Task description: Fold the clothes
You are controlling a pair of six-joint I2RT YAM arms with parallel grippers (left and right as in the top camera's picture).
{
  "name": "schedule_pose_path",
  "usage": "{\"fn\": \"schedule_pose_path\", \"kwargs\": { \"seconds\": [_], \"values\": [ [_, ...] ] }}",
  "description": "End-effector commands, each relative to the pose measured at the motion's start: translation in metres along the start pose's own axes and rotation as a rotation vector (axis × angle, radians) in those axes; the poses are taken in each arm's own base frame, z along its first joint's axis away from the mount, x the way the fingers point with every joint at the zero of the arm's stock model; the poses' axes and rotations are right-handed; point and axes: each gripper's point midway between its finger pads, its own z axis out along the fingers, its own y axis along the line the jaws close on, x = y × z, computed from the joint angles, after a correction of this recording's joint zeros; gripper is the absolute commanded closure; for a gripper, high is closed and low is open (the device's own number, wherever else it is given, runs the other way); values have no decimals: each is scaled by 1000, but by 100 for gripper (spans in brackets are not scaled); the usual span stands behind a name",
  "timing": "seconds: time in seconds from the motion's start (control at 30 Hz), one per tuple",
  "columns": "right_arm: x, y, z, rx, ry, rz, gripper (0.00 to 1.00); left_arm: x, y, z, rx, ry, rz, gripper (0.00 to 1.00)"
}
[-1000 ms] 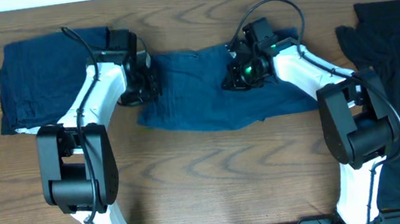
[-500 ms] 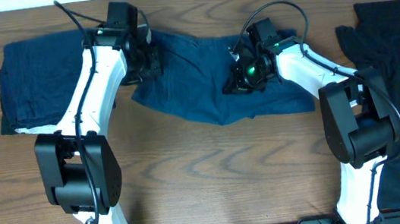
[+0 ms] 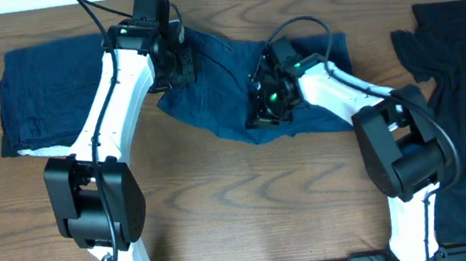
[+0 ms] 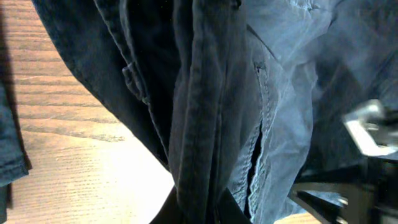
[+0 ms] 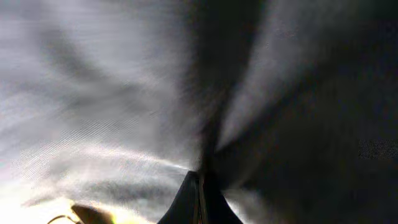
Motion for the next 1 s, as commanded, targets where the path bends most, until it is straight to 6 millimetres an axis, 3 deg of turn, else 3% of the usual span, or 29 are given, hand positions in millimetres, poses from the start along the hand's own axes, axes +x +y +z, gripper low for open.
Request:
{"fn": "schedule_pose_path", "kwargs": {
  "seconds": [0.0,0.13,0.23,0.4,0.57,0.7,0.97],
  "values": [
    [7,-14,23,33,41,74,98,-21,-8,-35,10,-97,32,94],
    [6,4,28,-78,63,49,99,-25,-11,-46,14,-115,36,94],
    [-4,17,17,-124,36,12,99,-25,-12,-48,15,-115,37,94],
    [-38,46,-37,-187,-85,-143,99,-18,-10,-47,7,-87,55,94],
    [-73,38,-72,-150,-212,-158,99,-16,-11,-48,7,-81,57,94],
    [-85,18,-69,-82,-250,-136,99,-16,-11,-48,6,-80,57,94],
    [-90,11,-24,-81,-226,-164,99,-17,-11,-48,9,-84,39,94]
  ]
}}
